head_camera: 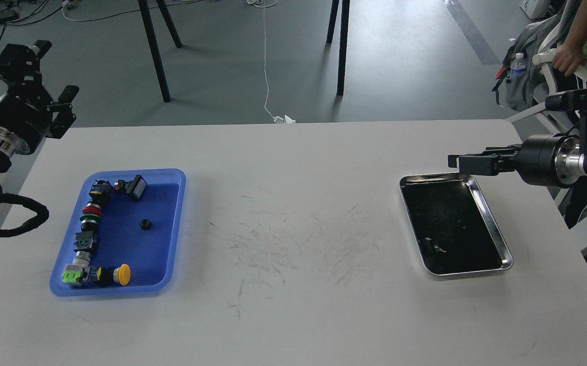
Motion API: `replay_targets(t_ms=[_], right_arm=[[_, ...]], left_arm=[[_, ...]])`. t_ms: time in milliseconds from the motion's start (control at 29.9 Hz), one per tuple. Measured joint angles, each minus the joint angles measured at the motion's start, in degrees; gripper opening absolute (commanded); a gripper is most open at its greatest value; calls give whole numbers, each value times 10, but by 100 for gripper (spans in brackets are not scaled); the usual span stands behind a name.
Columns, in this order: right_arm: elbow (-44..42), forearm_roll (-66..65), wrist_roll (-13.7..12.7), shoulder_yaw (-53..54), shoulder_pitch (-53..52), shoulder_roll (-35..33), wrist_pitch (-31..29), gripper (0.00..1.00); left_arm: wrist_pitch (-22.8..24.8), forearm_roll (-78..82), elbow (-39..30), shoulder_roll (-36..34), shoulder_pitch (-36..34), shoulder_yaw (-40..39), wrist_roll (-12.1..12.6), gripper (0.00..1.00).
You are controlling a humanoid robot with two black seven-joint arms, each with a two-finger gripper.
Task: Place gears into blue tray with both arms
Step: 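Reach the right gripper down into the metal tray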
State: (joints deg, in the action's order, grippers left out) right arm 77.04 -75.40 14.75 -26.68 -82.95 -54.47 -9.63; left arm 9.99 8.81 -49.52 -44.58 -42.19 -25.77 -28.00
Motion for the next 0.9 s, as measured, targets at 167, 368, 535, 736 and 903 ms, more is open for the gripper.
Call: replay_targets(t_ms=[167, 368, 535, 736, 903], right_arm=[[-3, -100, 24, -1, 2, 1, -13, 98], [-19, -188, 53, -30, 9, 9, -16, 98], [-58, -212, 68, -54, 15, 29, -15, 97], [-102, -239, 75, -63, 31, 54, -13, 97], [-123, -242, 75, -67, 47, 83, -12, 97]], left_arm=[[-1, 0, 29, 8, 2, 3, 0, 98], [1, 1, 34, 15, 3, 5, 0, 98], [1, 1, 34, 25, 4, 5, 0, 98], [-1, 1, 34, 33, 5, 5, 0, 98], [-2, 0, 34, 33, 6, 4, 0, 98]])
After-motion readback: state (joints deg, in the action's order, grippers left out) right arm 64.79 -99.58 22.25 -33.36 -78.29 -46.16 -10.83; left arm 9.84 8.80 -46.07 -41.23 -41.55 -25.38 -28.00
